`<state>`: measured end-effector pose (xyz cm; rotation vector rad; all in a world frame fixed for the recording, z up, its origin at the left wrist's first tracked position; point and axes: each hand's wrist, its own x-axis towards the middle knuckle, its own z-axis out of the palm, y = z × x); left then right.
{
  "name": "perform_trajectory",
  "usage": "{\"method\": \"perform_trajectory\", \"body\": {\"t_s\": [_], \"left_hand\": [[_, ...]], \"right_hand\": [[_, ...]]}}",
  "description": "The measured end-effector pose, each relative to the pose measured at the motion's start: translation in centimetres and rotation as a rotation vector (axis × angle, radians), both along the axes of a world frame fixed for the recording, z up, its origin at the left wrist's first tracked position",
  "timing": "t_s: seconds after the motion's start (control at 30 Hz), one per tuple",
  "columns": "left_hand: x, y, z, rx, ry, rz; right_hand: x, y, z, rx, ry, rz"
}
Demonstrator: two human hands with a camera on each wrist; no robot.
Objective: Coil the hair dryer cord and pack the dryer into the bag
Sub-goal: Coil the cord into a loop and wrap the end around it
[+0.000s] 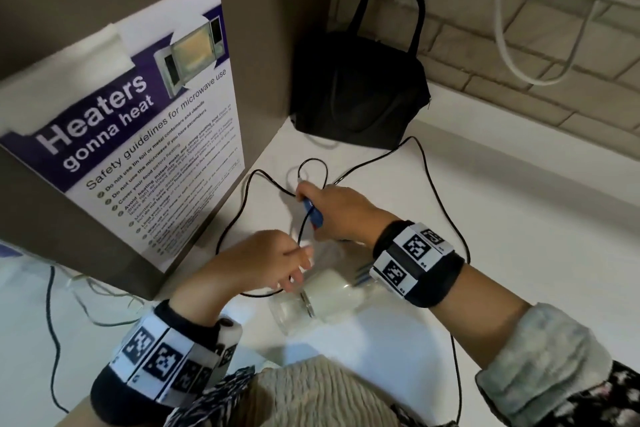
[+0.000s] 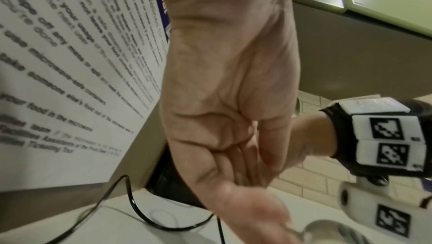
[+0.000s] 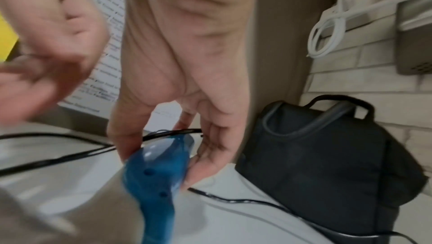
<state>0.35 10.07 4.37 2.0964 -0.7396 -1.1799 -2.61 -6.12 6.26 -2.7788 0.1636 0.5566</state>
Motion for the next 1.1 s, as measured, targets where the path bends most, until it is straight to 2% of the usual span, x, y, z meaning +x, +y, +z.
{"method": "perform_trajectory", "body": {"t_s": [0.13,0.27,0.43,0.57,0.63,0.7,0.83,0.97,1.1], "left_hand": [[-0.7,-0.8,-1.3,-0.004,-0.062,-0.002],[-1.1,-2.6,-1.3,-0.272,-0.083,0.008],[-1.7,-4.3,-1.0,-0.542,-0.003,0.268],[-2.0,-4.4,0.7,-0.723,0.085,0.400],[-2.0,-4.4,2.3,-0.783,0.096,0.383],[-2.0,-4.8,3.8,-0.751,0.011,0.321],[-2.7,-5.1,6.7,-0.800,0.092,0.202],[-3.3,-4.6,8.9,-0.727,0.082,0.007],[-4.2,-4.1,9.7,-0.743,0.107,-0.008]], "right_hand": [[-1.2,-1.0,1.7,0.068,-0.141,-0.123],[-2.7,-0.3,2.6,0.097,-0.262,-0.134],[-4.0,0.8,3.2,-0.039,-0.332,-0.136],[-5.3,1.0,6.4,-0.262,-0.365,-0.081],[-6.0,1.4,9.1,-0.292,-0.409,-0.089],[-6.3,1.5,11.9,-0.254,-0.442,-0.121],[-6.2,1.4,16.2,-0.082,-0.425,-0.133],[-5.3,-0.7,17.5,0.051,-0.435,-0.227],[-4.7,-2.7,16.2,0.137,-0.464,-0.281]]}}
